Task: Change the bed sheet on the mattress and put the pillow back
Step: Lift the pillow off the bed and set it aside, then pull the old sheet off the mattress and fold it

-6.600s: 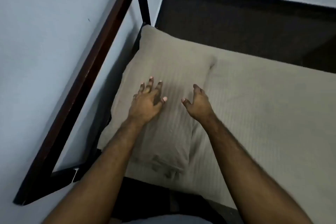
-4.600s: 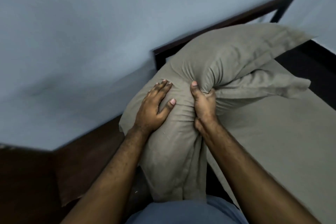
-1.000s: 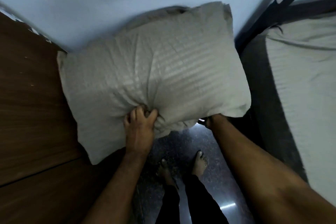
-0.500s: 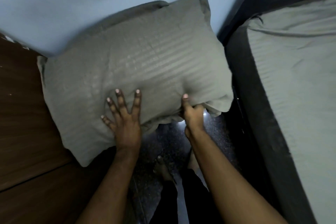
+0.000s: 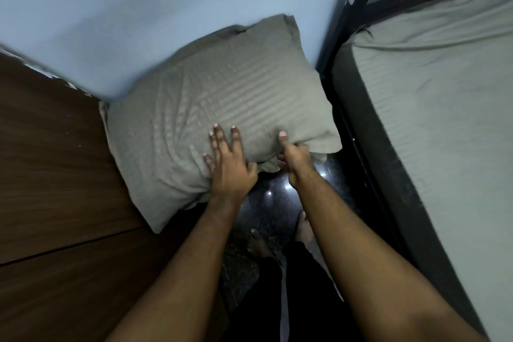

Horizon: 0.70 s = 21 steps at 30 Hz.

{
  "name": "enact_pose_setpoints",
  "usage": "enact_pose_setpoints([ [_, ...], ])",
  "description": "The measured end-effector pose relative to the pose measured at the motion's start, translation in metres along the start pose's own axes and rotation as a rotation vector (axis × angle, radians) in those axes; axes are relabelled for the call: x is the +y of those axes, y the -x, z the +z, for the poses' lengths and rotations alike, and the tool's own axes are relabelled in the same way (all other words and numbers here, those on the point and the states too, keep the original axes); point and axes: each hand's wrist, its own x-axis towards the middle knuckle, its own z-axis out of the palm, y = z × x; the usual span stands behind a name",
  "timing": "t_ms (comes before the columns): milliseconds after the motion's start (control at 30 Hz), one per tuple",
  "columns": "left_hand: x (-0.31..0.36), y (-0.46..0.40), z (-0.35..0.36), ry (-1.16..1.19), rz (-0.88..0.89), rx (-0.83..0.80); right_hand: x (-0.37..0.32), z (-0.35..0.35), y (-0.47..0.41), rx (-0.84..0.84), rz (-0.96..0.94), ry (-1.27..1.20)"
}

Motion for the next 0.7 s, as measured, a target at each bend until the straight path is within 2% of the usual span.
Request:
enact_pose_setpoints([
  [133, 0.049, 0.008, -0.04, 0.029, 0.088, 0.031, -0.039, -0.015, 0.038, -0.076, -0.03, 0.038],
  [300, 0.1, 0.02, -0.08, 0.064, 0.181, 0.05, -0.087, -0.048, 0.092, -0.073, -0.099, 0.008],
  [533, 0.174, 0.045, -0.108, -0.018, 0.411, 0.046, -0.128, -0.138, 0.137, 0.059, -0.209, -0.026],
  [700, 0.258, 0.053, -0.126, -0.026, 0.599, 0.125, -0.167, -0.217, 0.155, 0.14, -0.308, -0.073],
])
